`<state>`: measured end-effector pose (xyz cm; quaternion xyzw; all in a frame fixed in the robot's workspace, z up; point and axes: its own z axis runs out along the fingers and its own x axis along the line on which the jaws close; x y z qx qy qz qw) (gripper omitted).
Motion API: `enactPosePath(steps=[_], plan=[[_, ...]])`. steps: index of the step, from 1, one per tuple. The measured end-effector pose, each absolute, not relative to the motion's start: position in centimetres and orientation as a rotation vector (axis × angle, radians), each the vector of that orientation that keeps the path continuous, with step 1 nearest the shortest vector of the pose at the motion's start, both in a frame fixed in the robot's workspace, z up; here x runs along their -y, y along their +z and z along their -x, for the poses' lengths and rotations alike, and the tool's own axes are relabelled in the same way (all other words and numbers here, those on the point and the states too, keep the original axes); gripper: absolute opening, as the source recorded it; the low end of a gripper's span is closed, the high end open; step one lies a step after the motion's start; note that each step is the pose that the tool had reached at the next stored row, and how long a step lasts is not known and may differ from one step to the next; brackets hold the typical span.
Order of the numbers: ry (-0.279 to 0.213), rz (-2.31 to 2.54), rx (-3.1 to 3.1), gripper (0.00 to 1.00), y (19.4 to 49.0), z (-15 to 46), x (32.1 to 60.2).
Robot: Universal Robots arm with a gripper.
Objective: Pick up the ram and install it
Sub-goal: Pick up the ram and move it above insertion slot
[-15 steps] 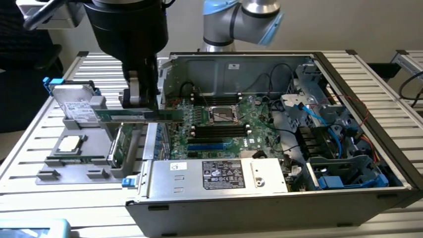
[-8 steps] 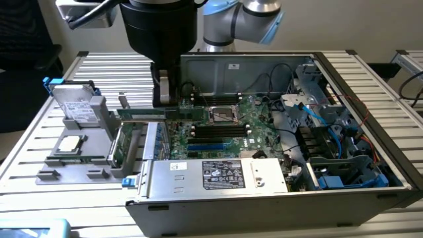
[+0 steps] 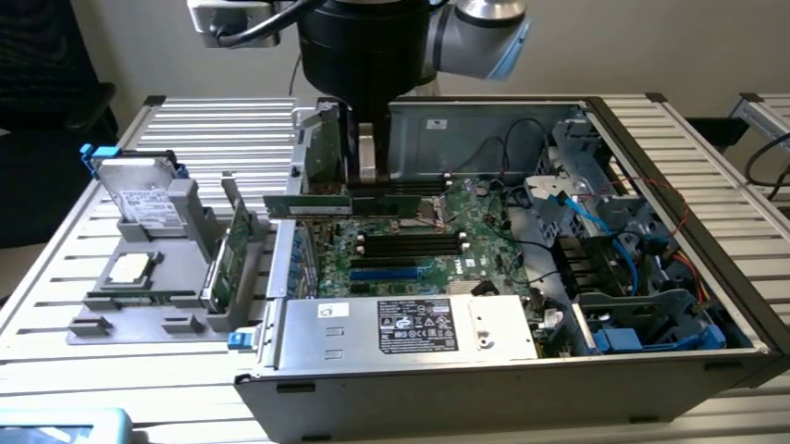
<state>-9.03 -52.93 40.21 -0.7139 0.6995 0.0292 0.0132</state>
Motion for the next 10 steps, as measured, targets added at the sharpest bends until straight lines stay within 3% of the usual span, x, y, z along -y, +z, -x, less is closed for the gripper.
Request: enactPosePath(steps=[10], plan=[[0.091, 2.225, -2.178, 0.13, 39.6, 5.8, 50.9]])
